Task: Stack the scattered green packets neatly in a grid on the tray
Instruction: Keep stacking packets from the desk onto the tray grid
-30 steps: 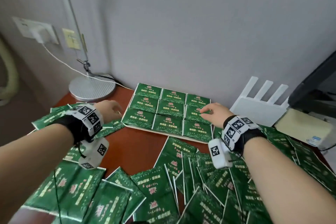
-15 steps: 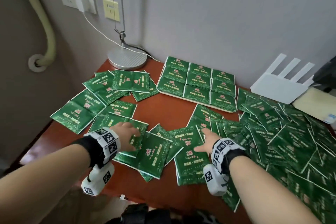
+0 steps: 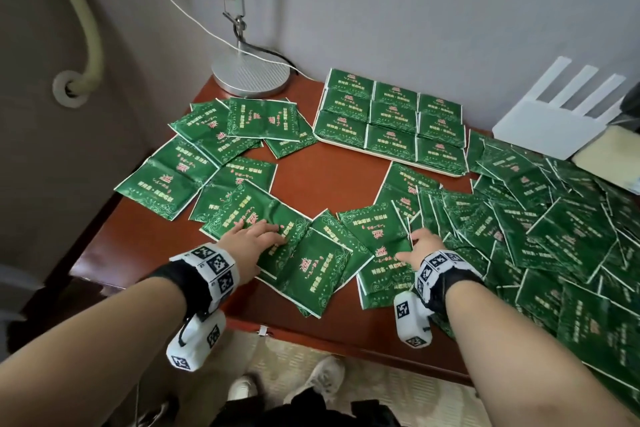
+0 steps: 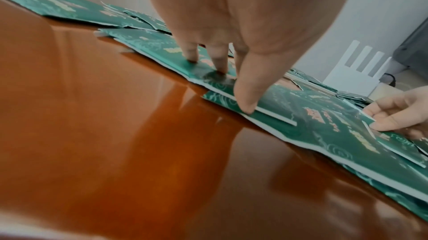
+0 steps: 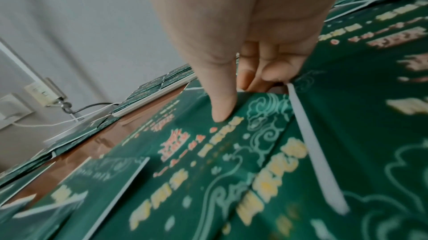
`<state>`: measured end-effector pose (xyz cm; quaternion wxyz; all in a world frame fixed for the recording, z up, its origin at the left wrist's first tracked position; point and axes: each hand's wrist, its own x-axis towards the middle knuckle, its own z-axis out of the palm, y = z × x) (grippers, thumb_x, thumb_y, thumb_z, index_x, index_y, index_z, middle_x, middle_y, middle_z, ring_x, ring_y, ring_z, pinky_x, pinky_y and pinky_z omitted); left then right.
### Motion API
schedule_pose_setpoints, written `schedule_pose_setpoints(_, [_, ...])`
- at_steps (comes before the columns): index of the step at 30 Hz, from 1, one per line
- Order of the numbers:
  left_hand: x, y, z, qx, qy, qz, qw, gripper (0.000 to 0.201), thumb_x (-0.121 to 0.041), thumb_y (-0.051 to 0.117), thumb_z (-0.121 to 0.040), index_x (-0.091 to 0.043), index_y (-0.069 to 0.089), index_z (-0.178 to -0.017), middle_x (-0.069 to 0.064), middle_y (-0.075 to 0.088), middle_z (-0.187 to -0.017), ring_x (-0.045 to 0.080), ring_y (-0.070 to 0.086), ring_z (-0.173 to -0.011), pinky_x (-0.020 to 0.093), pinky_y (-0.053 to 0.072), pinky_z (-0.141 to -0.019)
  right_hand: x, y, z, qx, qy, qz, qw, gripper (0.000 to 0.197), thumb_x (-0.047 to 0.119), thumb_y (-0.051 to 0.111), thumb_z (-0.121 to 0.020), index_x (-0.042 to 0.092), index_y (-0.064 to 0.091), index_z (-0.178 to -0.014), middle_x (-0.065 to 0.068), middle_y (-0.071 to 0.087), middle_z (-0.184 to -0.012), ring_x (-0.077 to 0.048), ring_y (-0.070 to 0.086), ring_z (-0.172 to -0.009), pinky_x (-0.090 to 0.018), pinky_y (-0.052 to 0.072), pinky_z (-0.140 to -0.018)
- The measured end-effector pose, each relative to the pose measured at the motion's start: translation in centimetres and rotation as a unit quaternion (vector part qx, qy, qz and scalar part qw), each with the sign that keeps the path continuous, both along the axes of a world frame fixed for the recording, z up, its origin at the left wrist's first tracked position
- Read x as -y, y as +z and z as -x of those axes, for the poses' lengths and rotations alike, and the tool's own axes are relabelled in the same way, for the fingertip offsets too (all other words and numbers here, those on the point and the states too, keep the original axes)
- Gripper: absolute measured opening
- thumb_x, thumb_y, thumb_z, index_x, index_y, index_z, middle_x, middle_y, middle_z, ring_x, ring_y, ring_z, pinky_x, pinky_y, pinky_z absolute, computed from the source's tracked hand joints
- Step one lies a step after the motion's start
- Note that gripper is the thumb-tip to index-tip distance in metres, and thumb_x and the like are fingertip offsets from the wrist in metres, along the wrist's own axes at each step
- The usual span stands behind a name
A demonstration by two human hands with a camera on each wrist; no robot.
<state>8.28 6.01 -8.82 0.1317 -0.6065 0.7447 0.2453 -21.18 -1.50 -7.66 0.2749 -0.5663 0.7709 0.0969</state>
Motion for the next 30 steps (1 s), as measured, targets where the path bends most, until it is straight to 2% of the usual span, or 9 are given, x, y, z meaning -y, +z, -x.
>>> schedule_pose_setpoints(4, [-0.1, 0.3, -0.4, -0.006, 0.019, 0.009, 1.0, 0.067, -0.012, 0.054, -0.087, -0.036, 0.023, -0.142, -0.01, 0.017, -0.149, 0.015, 0.017, -0.139, 0.034, 0.01, -0.116, 0.4, -0.1, 0.5, 0.012, 0.008, -0.001, 1.0, 0.044, 0.018, 0.06, -0.088, 0.005, 0.045, -0.128, -0.013, 0.053, -0.129, -0.027, 0.054, -0.115, -0.033, 0.043, -0.097])
schedule_pose_setpoints(9, [0.5, 0.5, -0.4, 0.069, 0.18, 0.035, 0.981, 0.078, -0.056, 0.055, -0.082, -0.032, 0.016, -0.145, 0.002, 0.013, -0.151, 0.024, 0.012, -0.141, 0.042, 0.014, -0.116, 1.1, -0.5, 0.6, 0.048, 0.017, 0.048, 0.998, 0.046, 0.014, 0.065, -0.083, 0.014, 0.044, -0.124, -0.013, 0.049, -0.128, -0.027, 0.056, -0.106, -0.033, 0.047, -0.088])
schedule_pose_setpoints(12, [0.9, 0.4, -1.1, 0.07, 0.265, 0.003, 0.962, 0.095, -0.062, 0.06, -0.074, -0.03, 0.008, -0.146, 0.006, 0.002, -0.155, 0.027, 0.003, -0.143, 0.045, 0.012, -0.116, 1.6, -0.3, 0.6, 0.032, 0.079, 0.015, 0.996, 0.052, 0.023, 0.069, -0.081, 0.018, 0.044, -0.126, -0.01, 0.042, -0.133, -0.026, 0.053, -0.111, -0.036, 0.045, -0.093])
schedule_pose_setpoints(15, [1.4, 0.6, -1.3, 0.074, 0.275, -0.011, 0.959, 0.103, -0.063, 0.065, -0.069, -0.031, 0.004, -0.146, 0.006, 0.005, -0.154, 0.028, 0.009, -0.142, 0.046, 0.019, -0.114, 2.7, 0.1, 0.6, 0.021, 0.102, -0.007, 0.994, 0.059, 0.028, 0.072, -0.078, 0.017, 0.043, -0.128, -0.011, 0.039, -0.138, -0.026, 0.049, -0.12, -0.039, 0.041, -0.103])
schedule_pose_setpoints(18, [2.1, 0.8, -1.2, 0.085, 0.269, -0.007, 0.959, 0.105, -0.058, 0.069, -0.069, -0.033, 0.002, -0.146, 0.01, 0.016, -0.151, 0.029, 0.019, -0.139, 0.044, 0.026, -0.111, 4.0, 0.6, 0.2, -0.019, 0.149, -0.035, 0.988, 0.054, 0.031, 0.07, -0.08, 0.015, 0.047, -0.126, -0.011, 0.036, -0.139, -0.026, 0.048, -0.12, -0.037, 0.039, -0.104])
schedule_pose_setpoints(21, [3.0, 1.2, -1.5, 0.029, 0.295, -0.02, 0.955, 0.099, -0.032, 0.073, -0.075, -0.033, 0.005, -0.147, 0.012, 0.027, -0.144, 0.03, 0.037, -0.128, 0.041, 0.041, -0.102, 5.2, 1.3, -0.4, -0.063, 0.205, -0.083, 0.973, 0.05, 0.035, 0.061, -0.087, 0.009, 0.049, -0.128, -0.012, 0.029, -0.143, -0.027, 0.044, -0.125, -0.035, 0.036, -0.106])
schedule_pose_setpoints(24, [4.0, 2.0, -1.8, -0.039, 0.315, -0.019, 0.948, 0.086, -0.012, 0.066, -0.081, -0.033, 0.014, -0.146, 0.012, 0.035, -0.14, 0.023, 0.055, -0.1, 0.027, 0.053, -0.068, 6.7, 1.2, -0.1, -0.047, 0.232, -0.06, 0.97, 0.037, 0.032, 0.059, -0.088, 0.009, 0.056, -0.117, -0.013, 0.037, -0.14, -0.025, 0.046, -0.121, -0.034, 0.039, -0.102])
schedule_pose_setpoints(26, [4.9, 2.8, -1.7, -0.096, 0.319, 0.0, 0.943, 0.074, -0.007, 0.06, -0.084, -0.033, 0.023, -0.143, 0.009, 0.042, -0.137, 0.016, 0.053, -0.09, 0.019, 0.047, -0.057, 7.8, 1.6, 0.3, -0.023, 0.216, -0.02, 0.976, 0.031, 0.03, 0.059, -0.088, 0.01, 0.055, -0.112, -0.012, 0.05, -0.127, -0.022, 0.053, -0.101, -0.031, 0.044, -0.089])
schedule_pose_setpoints(30, [7.2, 5.3, -0.3, -0.206, 0.339, 0.026, 0.918, 0.062, -0.011, 0.06, -0.086, -0.032, 0.033, -0.138, 0.007, 0.05, -0.132, 0.016, 0.055, -0.088, 0.018, 0.046, -0.058, 10.5, 2.6, 1.8, 0.035, 0.143, 0.032, 0.989, 0.025, 0.025, 0.056, -0.091, 0.006, 0.052, -0.107, -0.009, 0.055, -0.089, -0.02, 0.051, -0.076, -0.028, 0.044, -0.068])
